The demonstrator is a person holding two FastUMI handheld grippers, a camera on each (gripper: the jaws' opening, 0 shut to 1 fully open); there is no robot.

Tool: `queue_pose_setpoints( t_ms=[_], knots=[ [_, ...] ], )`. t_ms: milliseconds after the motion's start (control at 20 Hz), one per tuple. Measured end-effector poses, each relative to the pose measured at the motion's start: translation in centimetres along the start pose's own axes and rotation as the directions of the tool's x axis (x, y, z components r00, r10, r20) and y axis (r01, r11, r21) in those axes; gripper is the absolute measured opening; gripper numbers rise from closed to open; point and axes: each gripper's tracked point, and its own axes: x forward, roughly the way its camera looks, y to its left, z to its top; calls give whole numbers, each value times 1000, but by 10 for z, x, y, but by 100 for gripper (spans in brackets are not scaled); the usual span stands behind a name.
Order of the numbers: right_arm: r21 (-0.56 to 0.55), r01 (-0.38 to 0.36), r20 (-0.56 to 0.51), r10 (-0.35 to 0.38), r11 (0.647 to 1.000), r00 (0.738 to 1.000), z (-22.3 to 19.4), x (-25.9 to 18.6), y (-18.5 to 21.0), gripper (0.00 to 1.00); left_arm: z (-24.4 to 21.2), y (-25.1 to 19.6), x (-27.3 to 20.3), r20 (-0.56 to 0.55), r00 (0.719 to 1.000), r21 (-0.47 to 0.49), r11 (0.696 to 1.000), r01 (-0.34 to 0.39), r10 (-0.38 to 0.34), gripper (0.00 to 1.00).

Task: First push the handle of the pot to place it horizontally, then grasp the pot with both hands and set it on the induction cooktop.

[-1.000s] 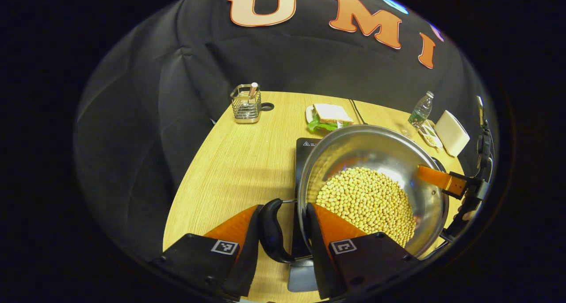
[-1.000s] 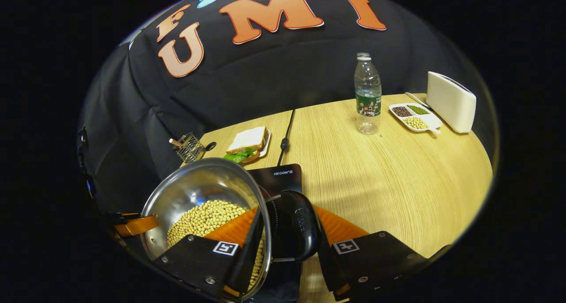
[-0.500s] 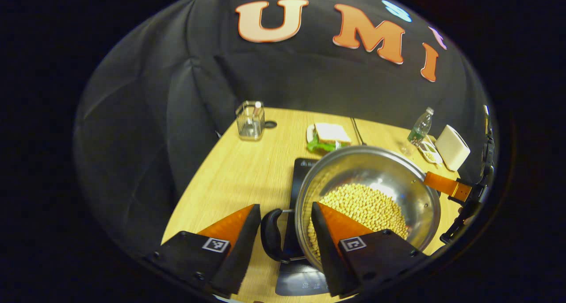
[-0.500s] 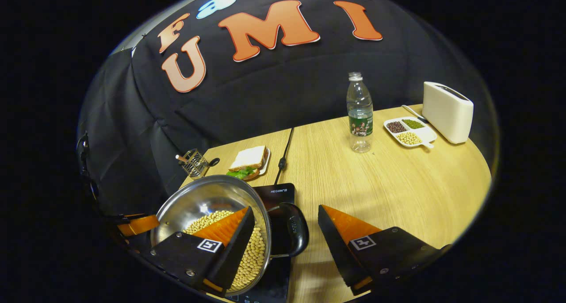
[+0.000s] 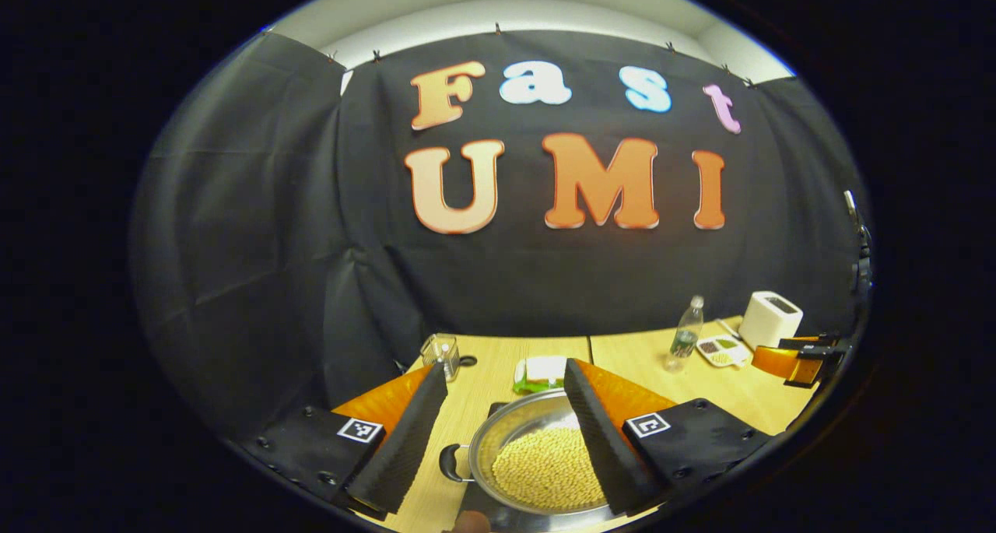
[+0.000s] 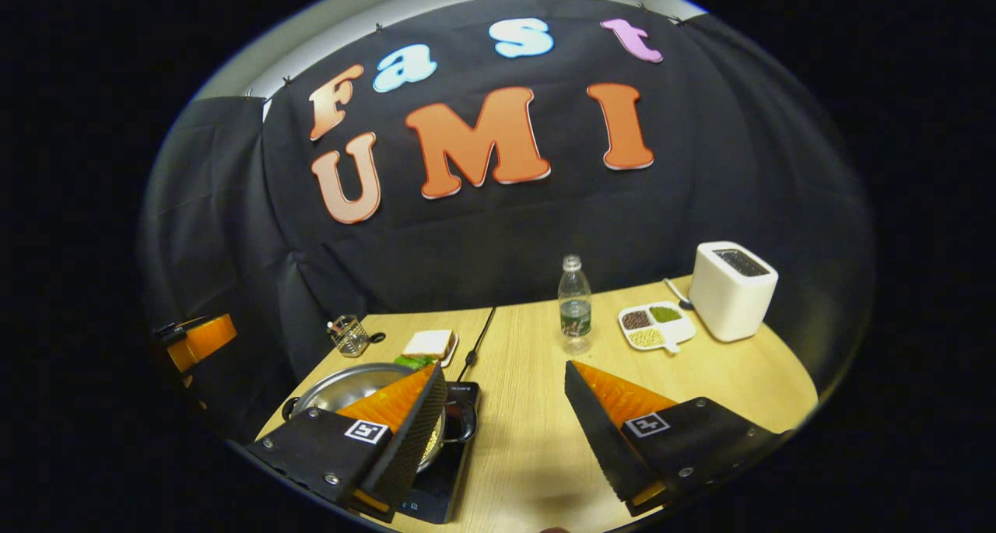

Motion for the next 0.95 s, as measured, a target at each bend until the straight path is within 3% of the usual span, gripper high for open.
queue_pose_setpoints(
  t_ms=[200,350,450,600,750,950],
  knots=[
    [-43,-7,134,13,999,991,56,-54,-14,95,73,-9,-44,184,982,-21,999,-23,27,98],
    [-71,-1,221,17,997,975,92,-91,-21,95,109,-28,-74,245,969,-64,998,19,-3,94],
    [-93,11,263,14,996,965,109,-112,-27,95,126,-37,-96,259,965,-75,995,60,-39,98],
    [-117,44,315,-6,992,949,132,-138,-39,95,135,-66,-111,260,958,-101,984,147,-117,98],
    [-119,84,356,-36,989,934,142,-149,-50,95,141,-76,-119,276,952,-73,985,157,-131,98],
    [-111,72,349,-29,991,937,133,-160,-56,95,132,-100,-122,245,954,-58,979,193,-173,98]
  ],
)
